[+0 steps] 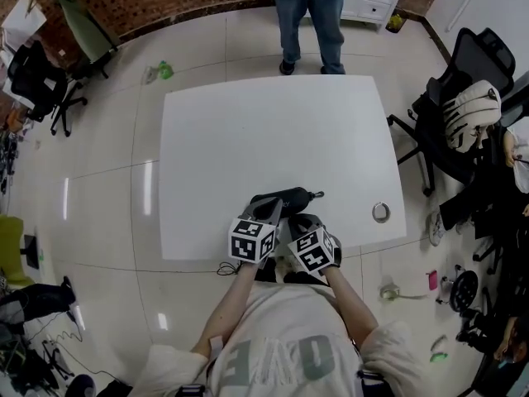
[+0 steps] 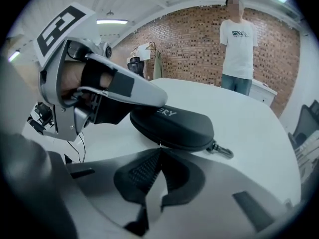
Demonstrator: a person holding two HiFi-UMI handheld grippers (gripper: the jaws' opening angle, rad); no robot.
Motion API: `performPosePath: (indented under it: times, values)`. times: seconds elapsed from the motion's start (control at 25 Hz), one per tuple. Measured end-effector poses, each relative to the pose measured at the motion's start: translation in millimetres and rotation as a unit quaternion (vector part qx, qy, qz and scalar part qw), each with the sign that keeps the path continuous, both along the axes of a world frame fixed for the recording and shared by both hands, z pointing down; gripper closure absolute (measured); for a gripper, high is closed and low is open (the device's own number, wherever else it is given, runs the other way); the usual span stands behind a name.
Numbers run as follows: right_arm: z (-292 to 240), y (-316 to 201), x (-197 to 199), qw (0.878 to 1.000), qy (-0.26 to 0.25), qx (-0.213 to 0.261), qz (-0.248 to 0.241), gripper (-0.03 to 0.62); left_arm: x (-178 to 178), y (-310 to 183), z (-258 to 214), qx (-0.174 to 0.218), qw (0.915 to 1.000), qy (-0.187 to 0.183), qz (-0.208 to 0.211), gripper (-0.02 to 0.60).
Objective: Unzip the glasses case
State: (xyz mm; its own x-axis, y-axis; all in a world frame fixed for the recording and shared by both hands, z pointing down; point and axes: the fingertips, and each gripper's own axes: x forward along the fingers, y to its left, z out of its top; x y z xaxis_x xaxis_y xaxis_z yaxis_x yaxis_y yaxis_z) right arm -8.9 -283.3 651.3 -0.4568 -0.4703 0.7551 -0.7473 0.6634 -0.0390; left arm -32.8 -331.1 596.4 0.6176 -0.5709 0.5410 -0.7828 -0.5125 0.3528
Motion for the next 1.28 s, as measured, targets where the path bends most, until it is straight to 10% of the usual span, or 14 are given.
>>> performPosePath:
  times: [0.6,0.92,1.28]
  values:
    - [-0.1,-40.7,49.0,0.996,0.017,0.006,0.085,0.592,-9.8,-8.3,-5.7,-0.003,0.9997,0.014,-0.018,0.578]
    - [-5.4,37.0,-26.8,0.998,-0.039,-0.028,-0.047,0.592,3.9,6.6,-9.3,0.001,1.0000,0.000,0.003,0.578]
    - [-5.7,30.6,-5.0,0.998,-0.007,-0.015,-0.054,0.592,6.8,15.2,5.1,0.005,0.9990,-0.042,0.017,0.578]
